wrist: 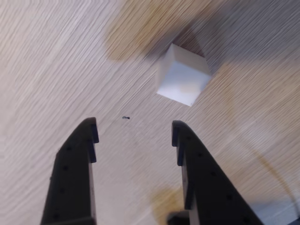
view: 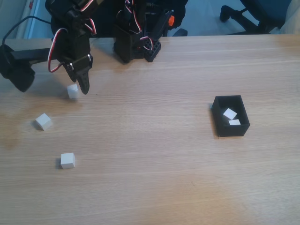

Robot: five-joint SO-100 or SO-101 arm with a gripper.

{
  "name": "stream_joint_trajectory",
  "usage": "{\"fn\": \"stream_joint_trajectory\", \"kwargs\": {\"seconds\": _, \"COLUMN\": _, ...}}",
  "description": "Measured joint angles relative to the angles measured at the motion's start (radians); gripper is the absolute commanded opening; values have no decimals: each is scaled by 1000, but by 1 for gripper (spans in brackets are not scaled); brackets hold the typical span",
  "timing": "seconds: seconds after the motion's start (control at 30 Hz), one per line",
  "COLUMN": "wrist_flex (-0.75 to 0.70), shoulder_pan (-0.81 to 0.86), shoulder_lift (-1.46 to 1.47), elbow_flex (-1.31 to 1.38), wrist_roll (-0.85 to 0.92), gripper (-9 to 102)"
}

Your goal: Pick blocks and place them in the box.

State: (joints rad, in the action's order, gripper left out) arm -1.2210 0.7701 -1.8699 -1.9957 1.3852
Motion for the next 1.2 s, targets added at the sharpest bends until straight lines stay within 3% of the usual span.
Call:
{"fn": "stream_joint_trajectory", "kwargs": {"seconds": 0.57, "wrist_flex": -34, "shoulder_pan": 66, "shoulder_lift": 149, "elbow_flex": 89, "wrist_roll": -253, "gripper": 15}}
{"fn": "stream_joint_trajectory", "kwargs": {"seconds": 1.2, "wrist_flex": -63, "shoulder_pan": 98, "shoulder_lift": 259, "elbow_flex": 137, "wrist_roll": -278, "gripper": 14}}
